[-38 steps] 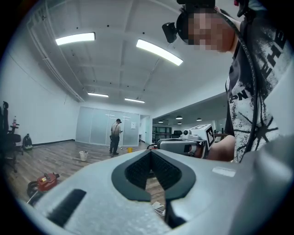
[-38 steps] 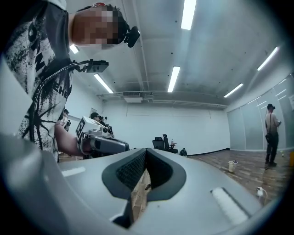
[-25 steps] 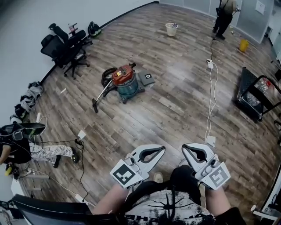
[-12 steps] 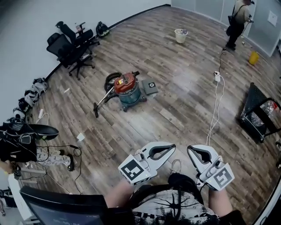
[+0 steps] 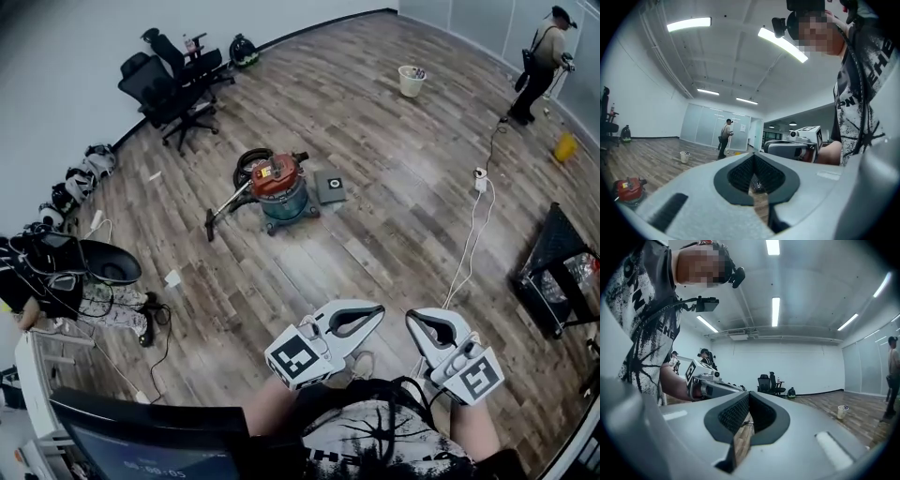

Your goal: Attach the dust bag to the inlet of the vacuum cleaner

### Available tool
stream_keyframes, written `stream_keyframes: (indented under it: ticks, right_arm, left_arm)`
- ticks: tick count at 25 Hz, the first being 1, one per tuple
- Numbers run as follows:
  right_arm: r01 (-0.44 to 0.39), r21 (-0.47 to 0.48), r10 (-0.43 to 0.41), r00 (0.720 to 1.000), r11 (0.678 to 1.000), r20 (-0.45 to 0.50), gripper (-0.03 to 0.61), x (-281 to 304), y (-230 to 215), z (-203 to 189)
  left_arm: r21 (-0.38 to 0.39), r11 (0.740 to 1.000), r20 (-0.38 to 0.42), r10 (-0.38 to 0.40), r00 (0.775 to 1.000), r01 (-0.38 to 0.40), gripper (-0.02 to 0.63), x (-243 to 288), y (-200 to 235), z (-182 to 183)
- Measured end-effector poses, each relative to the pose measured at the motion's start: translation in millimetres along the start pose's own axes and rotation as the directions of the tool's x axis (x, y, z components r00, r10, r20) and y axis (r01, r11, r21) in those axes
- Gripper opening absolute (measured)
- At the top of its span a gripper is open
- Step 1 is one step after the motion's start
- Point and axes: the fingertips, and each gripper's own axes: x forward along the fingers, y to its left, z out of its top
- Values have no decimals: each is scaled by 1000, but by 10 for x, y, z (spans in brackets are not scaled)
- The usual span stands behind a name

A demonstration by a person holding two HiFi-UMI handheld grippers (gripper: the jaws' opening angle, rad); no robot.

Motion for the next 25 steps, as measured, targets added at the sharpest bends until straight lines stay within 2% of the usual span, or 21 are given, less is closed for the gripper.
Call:
stream_keyframes:
  ticks: [5, 8, 14, 18, 21, 25]
  right_arm:
    - [-15, 12, 14, 1000, 1000, 16, 3, -86, -221, -110]
    - [-16, -3, 16, 999, 1000, 32, 3, -106, -370, -135]
    - [-11, -5, 11, 999, 1000, 48, 3, -63, -606, -191]
    - [-17, -2, 17, 999, 1000, 40, 3, 82, -763, -339]
    - [3, 3, -3, 999, 1000, 42, 3, 270, -1052, -334]
    - [15, -4, -15, 999, 1000, 38, 3, 677, -1511, -202]
  left_arm:
    - [47, 998, 44, 42, 998, -44, -3, 113, 89, 47]
    - [50, 996, 48, 66, 997, -68, -3, 181, 148, 45]
    - [31, 993, 38, 113, 993, -114, -3, 253, 356, -12]
    - [22, 996, -11, 90, 996, -90, -3, 308, 526, -219]
    - [36, 997, -20, 67, 998, -66, -3, 425, 791, -176]
    - [42, 997, -13, 67, 998, -66, -3, 573, 1388, 55]
